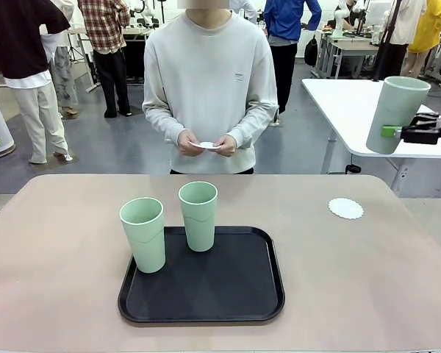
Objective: Place coasters on the table and set cups on them.
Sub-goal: Pick up one Reusable plastic cup and place it on a coaster set by the human.
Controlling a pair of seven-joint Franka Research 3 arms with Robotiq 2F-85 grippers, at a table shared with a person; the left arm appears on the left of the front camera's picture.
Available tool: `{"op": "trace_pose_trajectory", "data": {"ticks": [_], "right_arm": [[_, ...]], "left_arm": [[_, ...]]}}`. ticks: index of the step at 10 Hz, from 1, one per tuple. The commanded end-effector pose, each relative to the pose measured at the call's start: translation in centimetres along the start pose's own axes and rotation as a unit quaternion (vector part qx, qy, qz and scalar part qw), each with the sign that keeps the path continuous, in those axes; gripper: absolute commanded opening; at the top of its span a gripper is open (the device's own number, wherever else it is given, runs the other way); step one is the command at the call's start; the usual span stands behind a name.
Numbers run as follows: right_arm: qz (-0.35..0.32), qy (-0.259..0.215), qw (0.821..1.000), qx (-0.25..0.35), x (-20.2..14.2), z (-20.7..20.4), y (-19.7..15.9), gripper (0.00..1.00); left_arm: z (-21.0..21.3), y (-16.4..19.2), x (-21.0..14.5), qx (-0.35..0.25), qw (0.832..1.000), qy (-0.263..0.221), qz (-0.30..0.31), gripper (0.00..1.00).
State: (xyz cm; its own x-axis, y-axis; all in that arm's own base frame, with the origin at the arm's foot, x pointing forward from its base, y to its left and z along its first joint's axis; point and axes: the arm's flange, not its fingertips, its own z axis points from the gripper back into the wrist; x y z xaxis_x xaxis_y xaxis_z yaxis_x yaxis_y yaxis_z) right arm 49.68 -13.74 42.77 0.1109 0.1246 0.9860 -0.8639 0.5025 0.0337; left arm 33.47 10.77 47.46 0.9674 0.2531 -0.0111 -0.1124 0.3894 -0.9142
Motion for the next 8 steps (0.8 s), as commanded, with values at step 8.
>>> {"op": "trace_pose_trajectory", "data": {"ticks": [8], "right_arm": [[-0.002, 0.038, 0.993, 0.110, -11.3, -5.7, -3.2, 0.82]], "left_arm": [[-0.1, -0.2, 0.1, -0.011, 1.000, 0.000, -0.008, 1.00]]}}
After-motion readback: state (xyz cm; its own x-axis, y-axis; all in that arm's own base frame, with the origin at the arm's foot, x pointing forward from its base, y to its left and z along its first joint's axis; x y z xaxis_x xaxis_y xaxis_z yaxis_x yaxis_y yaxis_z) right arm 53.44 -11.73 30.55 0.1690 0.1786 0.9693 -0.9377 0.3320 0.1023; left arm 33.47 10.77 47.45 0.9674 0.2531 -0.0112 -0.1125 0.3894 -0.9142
